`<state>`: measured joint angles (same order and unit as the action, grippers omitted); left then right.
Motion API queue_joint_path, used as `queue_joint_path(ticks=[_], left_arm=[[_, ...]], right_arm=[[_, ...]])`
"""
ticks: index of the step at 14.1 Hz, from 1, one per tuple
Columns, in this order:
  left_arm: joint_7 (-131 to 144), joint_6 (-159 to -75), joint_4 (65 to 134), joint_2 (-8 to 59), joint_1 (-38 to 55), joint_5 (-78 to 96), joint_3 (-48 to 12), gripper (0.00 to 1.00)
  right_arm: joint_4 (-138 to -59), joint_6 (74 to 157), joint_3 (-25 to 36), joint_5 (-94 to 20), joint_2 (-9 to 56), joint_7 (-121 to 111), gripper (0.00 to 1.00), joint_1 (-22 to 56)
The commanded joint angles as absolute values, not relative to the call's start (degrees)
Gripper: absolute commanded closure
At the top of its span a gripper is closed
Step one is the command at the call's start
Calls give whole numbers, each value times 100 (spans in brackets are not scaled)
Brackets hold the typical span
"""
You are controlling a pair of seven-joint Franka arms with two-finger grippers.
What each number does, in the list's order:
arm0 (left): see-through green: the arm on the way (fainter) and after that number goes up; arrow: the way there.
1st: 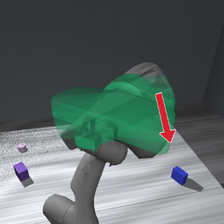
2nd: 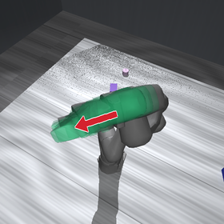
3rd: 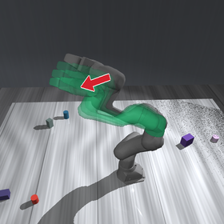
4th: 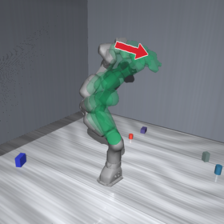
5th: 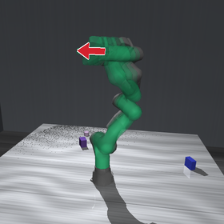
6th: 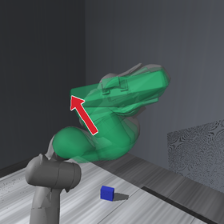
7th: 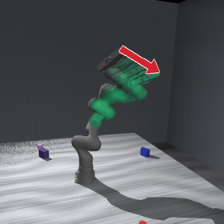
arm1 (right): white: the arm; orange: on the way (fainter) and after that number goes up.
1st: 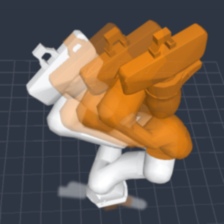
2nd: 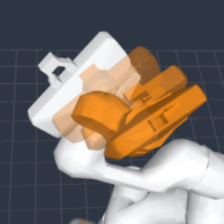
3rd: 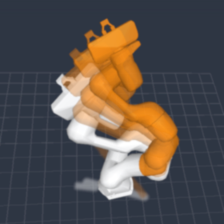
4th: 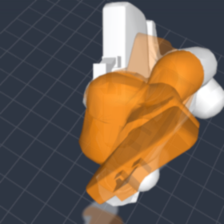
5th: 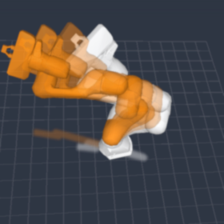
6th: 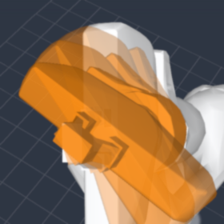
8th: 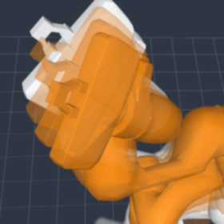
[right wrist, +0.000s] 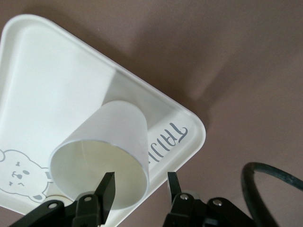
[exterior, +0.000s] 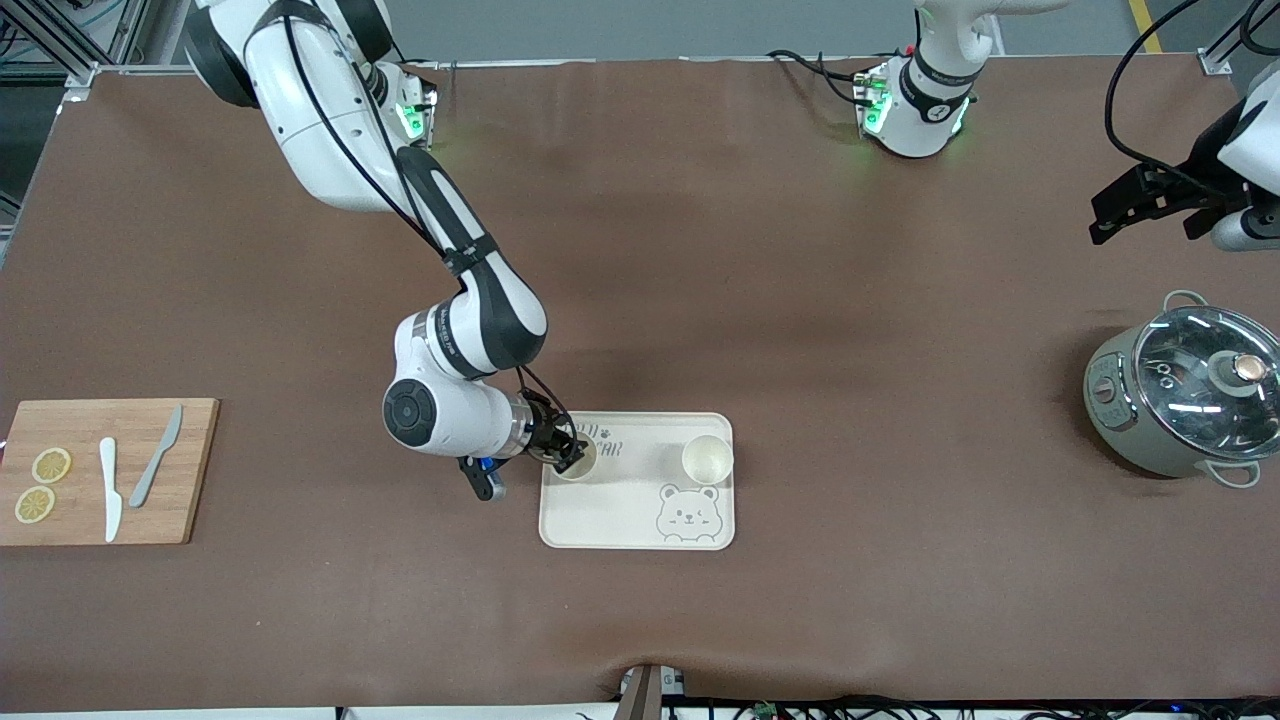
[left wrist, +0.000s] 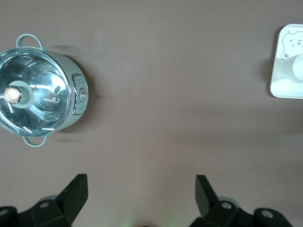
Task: Place white IKEA cup upright on tray with both arms
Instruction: 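Open the right gripper and release the cup upright on the tray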
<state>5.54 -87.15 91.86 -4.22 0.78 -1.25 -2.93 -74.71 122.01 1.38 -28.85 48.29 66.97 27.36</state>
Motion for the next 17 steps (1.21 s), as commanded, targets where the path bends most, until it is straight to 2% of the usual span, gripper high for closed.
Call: queue_joint_path(ticks=[1, 2, 3, 5, 6, 10, 11, 13, 14, 17], left_arm=[[501, -8684, 9105, -404, 62, -44, -290, 0], [501, -8684, 9097, -404, 62, -53, -290, 0], [501, -8684, 9105, -404, 70, -53, -290, 0], [458, -8692, 9097, -396, 70, -79, -290, 0], [457, -8692, 9105, -396, 79, -88, -290, 0], [466, -8684, 9114, -422, 44, -88, -281, 0], [466, -8684, 9106, -404, 44, -88, -281, 0], [492, -8701, 9105, -369, 53, -88, -281, 0], [518, -8701, 9105, -360, 53, -88, -281, 0], [519, -8701, 9097, -404, 61, -88, -290, 0]], right_arm=[[-7321, 12111, 158, -2839, 4808, 6759, 44, 2698], [-7321, 12111, 158, -2726, 4764, 6750, 43, 2681], [-7321, 12103, 167, -2585, 4703, 6733, 36, 2689], [-7321, 12068, 184, -2470, 4545, 6733, 9, 2672], [-7321, 11972, 185, -2461, 4379, 6715, 0, 2646], [-7252, 11839, 264, -1884, 4333, 5841, 0, 2462], [-7225, 11795, 246, -1733, 4194, 5558, 0, 2357], [-7225, 11192, 229, -1679, 3894, 5555, 0, 2023], [-7216, 10936, 263, -1653, 3850, 5563, 0, 1978], [-7487, 10505, 325, -1074, 3166, 5135, 0, 2030]])
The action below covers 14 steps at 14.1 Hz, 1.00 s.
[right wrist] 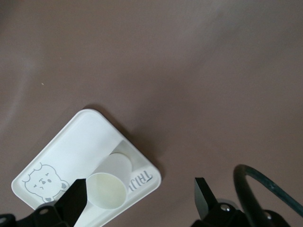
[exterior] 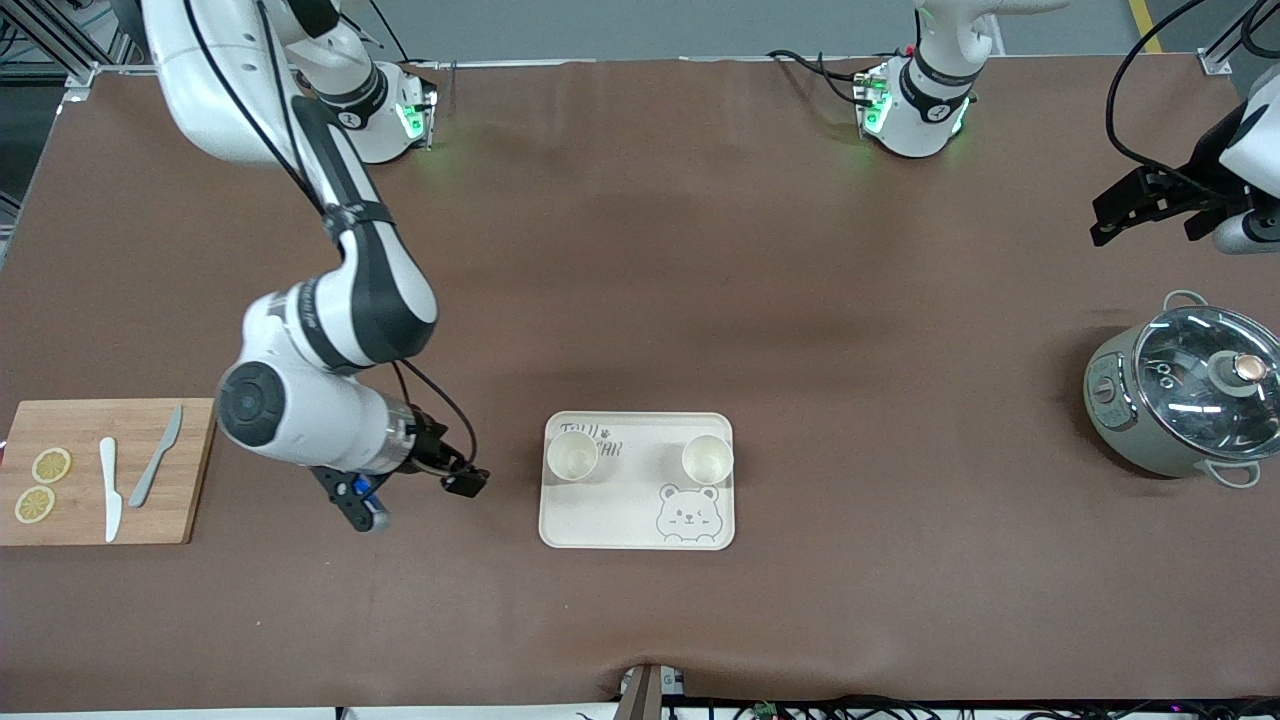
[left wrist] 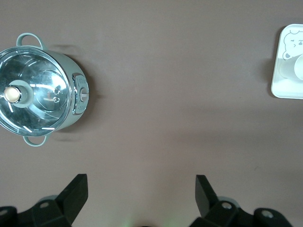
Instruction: Place white IKEA cup upright on tray with both arms
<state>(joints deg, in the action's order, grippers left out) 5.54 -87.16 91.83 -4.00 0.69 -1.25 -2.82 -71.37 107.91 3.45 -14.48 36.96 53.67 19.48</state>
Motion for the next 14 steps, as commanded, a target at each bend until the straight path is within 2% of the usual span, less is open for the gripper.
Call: queue_joint_path(ticks=[1, 3, 6, 9, 14], left_arm=[[519, -8701, 9088, -422, 62, -79, -290, 0], [536, -8701, 9062, -422, 70, -79, -290, 0], [562, -8684, 9070, -448, 62, -79, -334, 0], [571, -8684, 9070, -457, 70, -88, -334, 0], [563, -8666, 9097, -466, 26, -88, -396, 0]], right_arm=[[-7558, 10233, 325, -1020, 2981, 5055, 0, 1978], [-7908, 9898, 343, -1011, 2525, 4530, 0, 1785], [-8822, 10142, 352, -993, 1672, 4132, 0, 1566], [-9323, 10177, 369, -495, 1092, 3350, 0, 1407], [-9984, 10275, 378, -440, 335, 1745, 0, 836]])
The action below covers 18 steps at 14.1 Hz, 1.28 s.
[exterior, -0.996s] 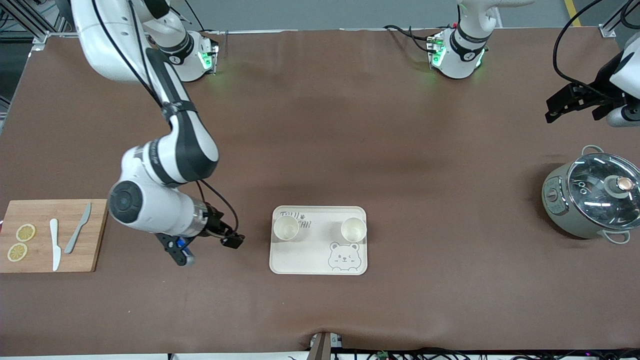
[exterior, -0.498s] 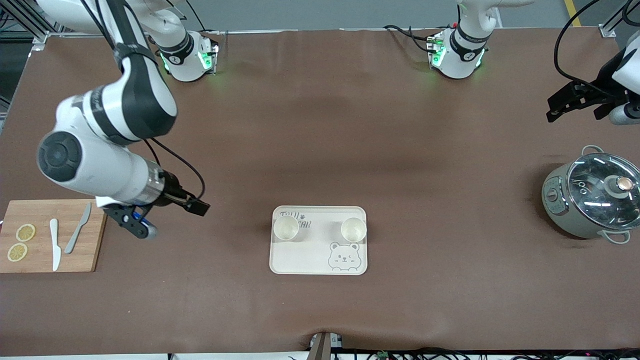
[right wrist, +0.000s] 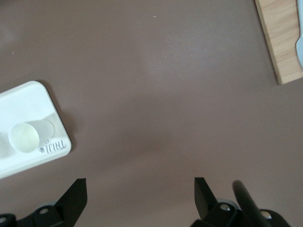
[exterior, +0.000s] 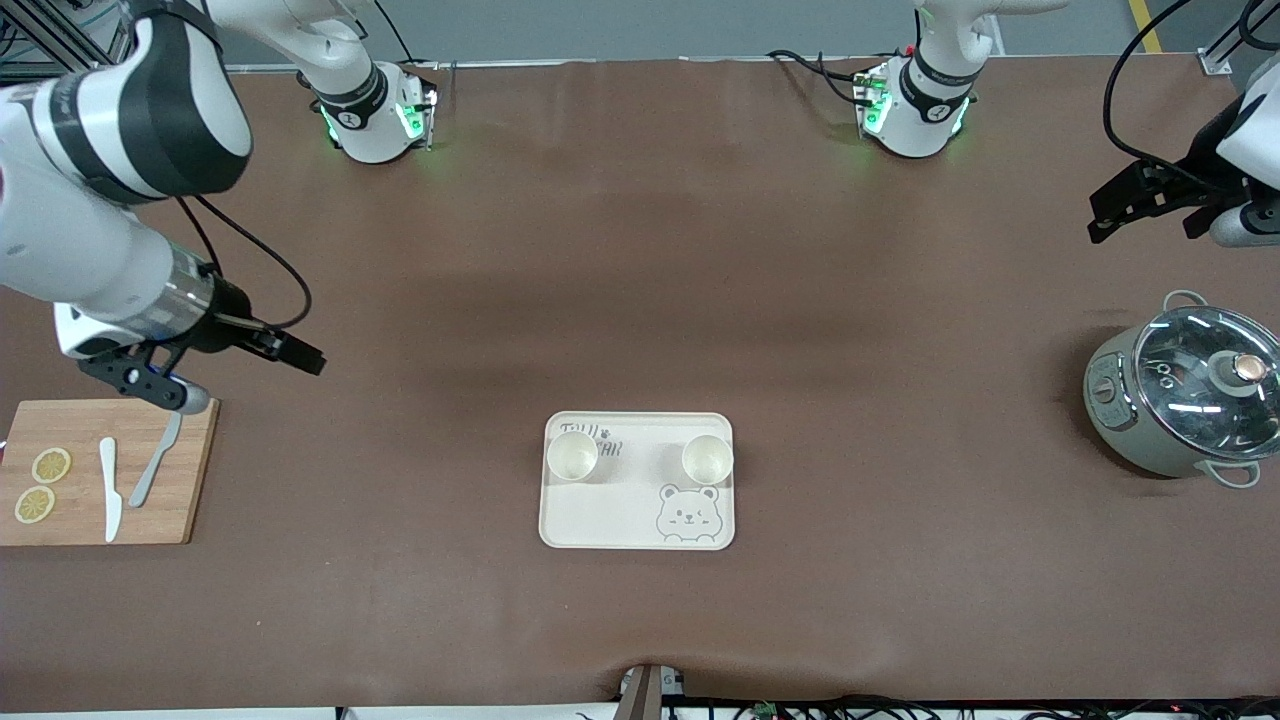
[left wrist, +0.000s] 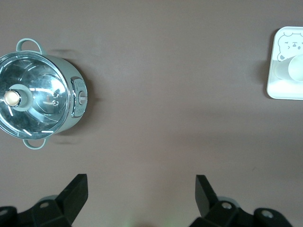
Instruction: Place white IKEA cup upright on tray with both arms
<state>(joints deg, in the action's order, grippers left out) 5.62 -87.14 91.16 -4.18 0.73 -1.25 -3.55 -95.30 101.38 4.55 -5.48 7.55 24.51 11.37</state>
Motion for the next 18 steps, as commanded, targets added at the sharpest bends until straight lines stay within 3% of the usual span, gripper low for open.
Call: queue_joint_path(ticks=[1, 7, 11, 18], left_arm=[[562, -8657, 9097, -466, 26, -88, -396, 0], [571, -8657, 9079, -440, 9, -97, -378, 0], [589, -8657, 9123, -431, 26, -97, -387, 0], [589, -8692, 9114, -396, 26, -97, -396, 0]], right_arm=[[-9976, 10257, 378, -422, 317, 1410, 0, 661], [-9809, 10082, 378, -369, 71, -875, 0, -114], [-9747, 9510, 360, -97, -403, -976, 0, -123], [-9642, 8870, 395, 193, -606, -896, 0, -149]])
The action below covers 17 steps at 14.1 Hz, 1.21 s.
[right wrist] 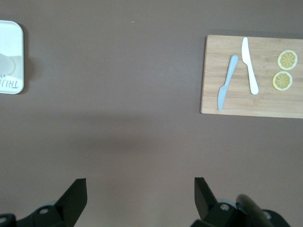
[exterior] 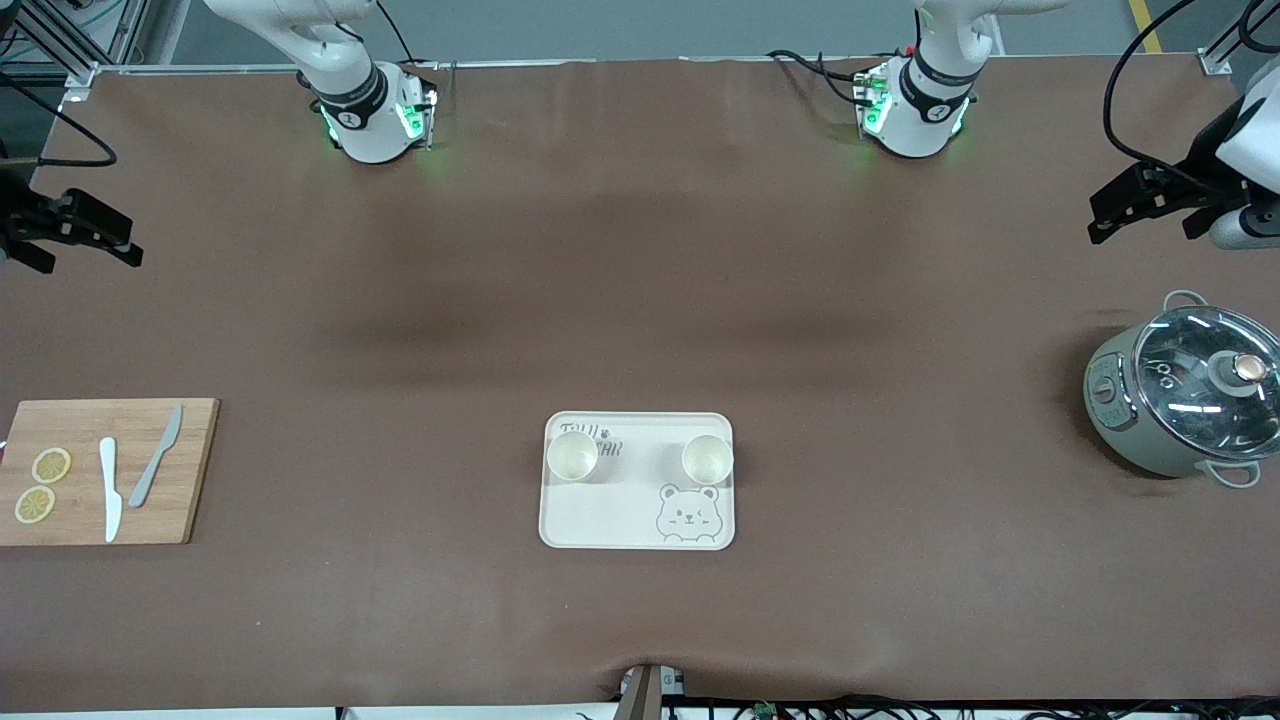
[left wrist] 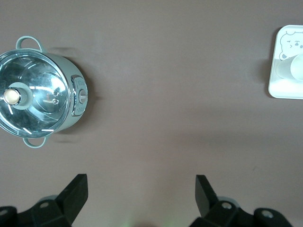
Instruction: Place white IKEA cup upright on tray with both arms
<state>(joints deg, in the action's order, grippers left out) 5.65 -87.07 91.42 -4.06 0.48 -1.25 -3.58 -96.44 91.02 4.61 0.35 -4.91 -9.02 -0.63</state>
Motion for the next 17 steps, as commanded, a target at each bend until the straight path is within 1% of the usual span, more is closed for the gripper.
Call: queue_joint_path(ticks=[1, 4, 11, 14, 17], left_arm=[[589, -8675, 9140, -439, 35, -97, -396, 0], [580, -8648, 9132, -466, 18, -97, -396, 0], [598, -8613, 9123, -492, 9, -88, -396, 0], [598, -8499, 9088, -501, 9, -88, -387, 0], [580, -8473, 9044, -501, 9, -88, -387, 0]], right_arm=[[-9624, 8877, 387, 202, -589, -896, 0, -132], [-9290, 8842, 387, 369, -466, -827, 0, -140], [-9264, 8869, 396, 246, -448, -791, 0, -123], [-9272, 8737, 387, 237, -448, 42, 0, -123], [-9255, 8745, 396, 255, -439, 18, 0, -132]])
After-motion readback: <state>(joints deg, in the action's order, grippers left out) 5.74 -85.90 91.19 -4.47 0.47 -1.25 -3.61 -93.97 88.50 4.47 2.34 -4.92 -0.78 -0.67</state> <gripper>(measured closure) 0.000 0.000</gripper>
